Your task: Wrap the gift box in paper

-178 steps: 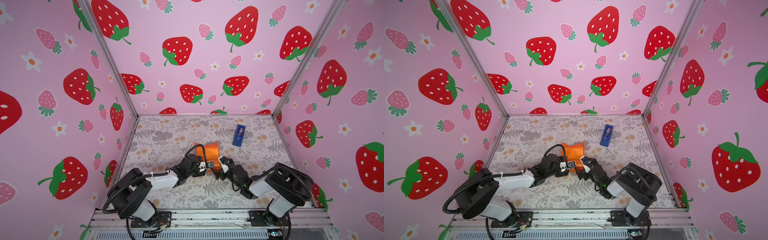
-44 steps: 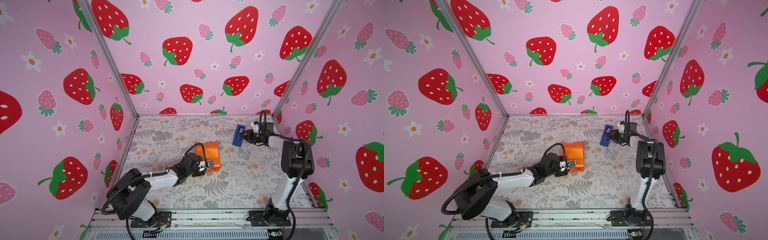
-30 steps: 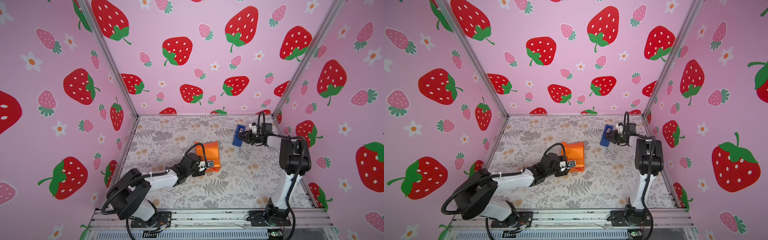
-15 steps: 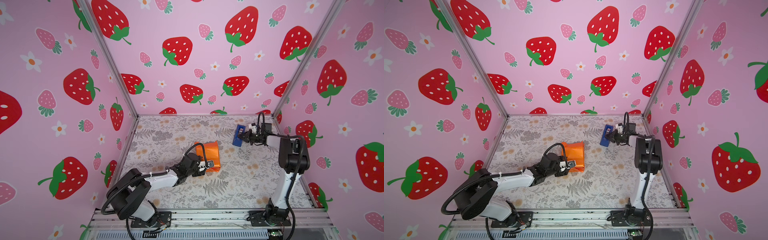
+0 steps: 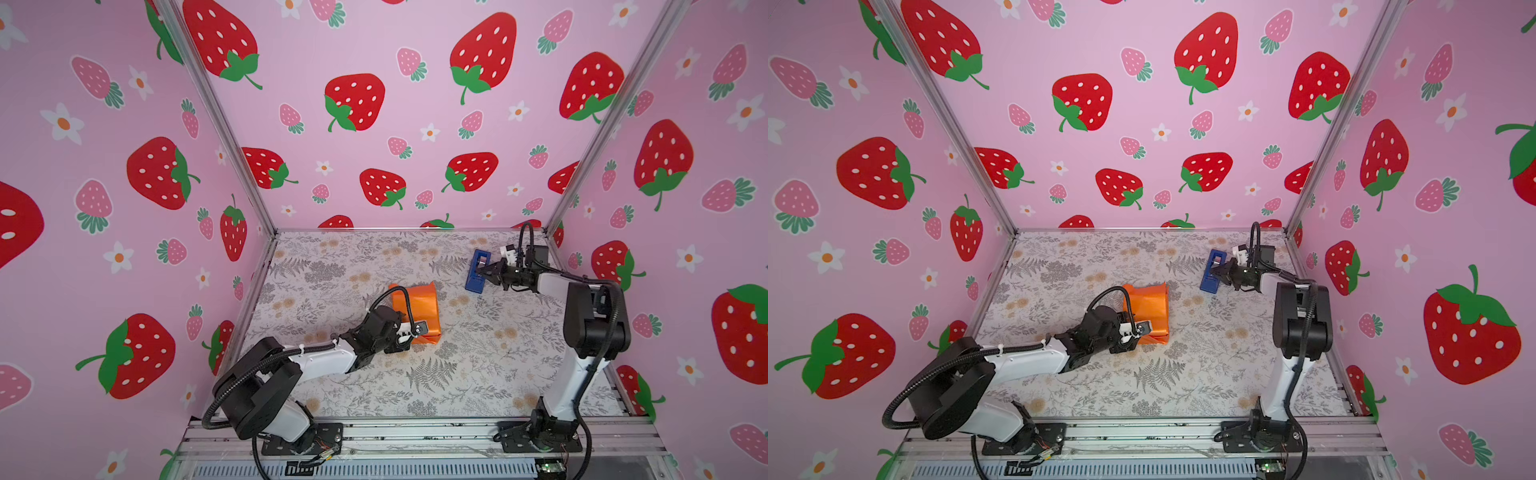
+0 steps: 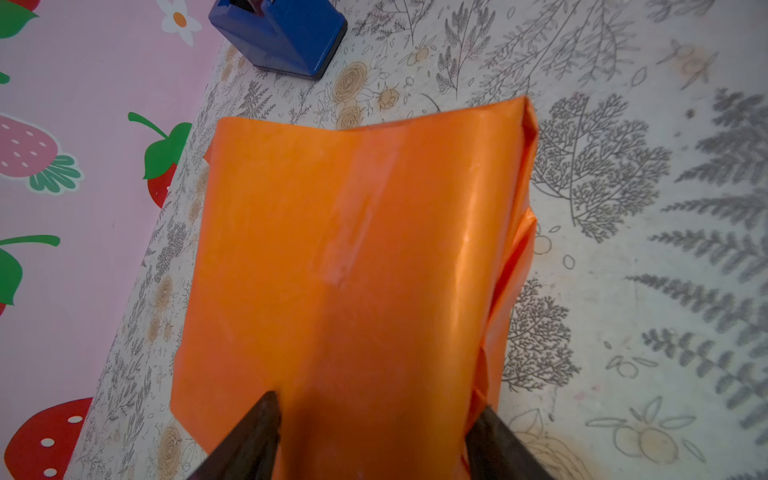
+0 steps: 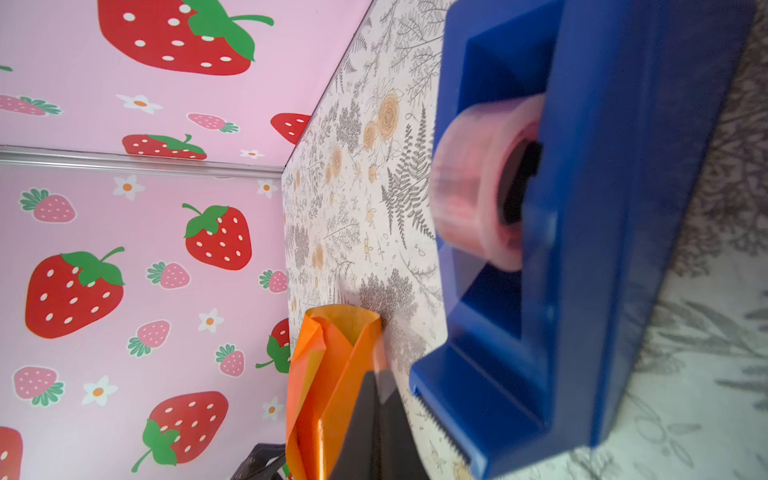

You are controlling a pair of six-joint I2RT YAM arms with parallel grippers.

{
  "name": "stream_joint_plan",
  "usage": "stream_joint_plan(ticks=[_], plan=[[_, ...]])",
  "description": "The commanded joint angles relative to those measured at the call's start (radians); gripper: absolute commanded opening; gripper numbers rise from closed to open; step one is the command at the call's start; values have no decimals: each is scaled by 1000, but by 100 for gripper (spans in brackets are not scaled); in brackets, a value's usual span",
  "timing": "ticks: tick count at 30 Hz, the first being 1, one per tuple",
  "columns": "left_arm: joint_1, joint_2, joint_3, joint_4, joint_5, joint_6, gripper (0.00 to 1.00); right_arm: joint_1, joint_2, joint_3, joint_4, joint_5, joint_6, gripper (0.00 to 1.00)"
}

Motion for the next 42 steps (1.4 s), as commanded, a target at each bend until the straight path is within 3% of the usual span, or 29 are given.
stream_joint_plan(ticks=[1,11,21,30,33,38,42], plan=[[3,3,8,-79,1,-4,70,25,-78,-73,-9,-57,-14,0],[3,1,10,-81,3,-5,70,65,-201,-243,-43,-22,-61,0],[3,1,13,-87,2,-3,70,76,-45,-260,-42,48,-138,0],[3,-4,13,-92,6,-3,69,59,-16,-250,-232,361,-282,0],[4,-3,14,-92,7,-3,69,56,-42,-256,-260,407,-303,0],[7,-2,13,-91,7,-4,69,59,-166,-262,-274,367,-307,0],[9,-1,12,-87,7,-5,69,78,-266,-244,-321,234,-307,0]])
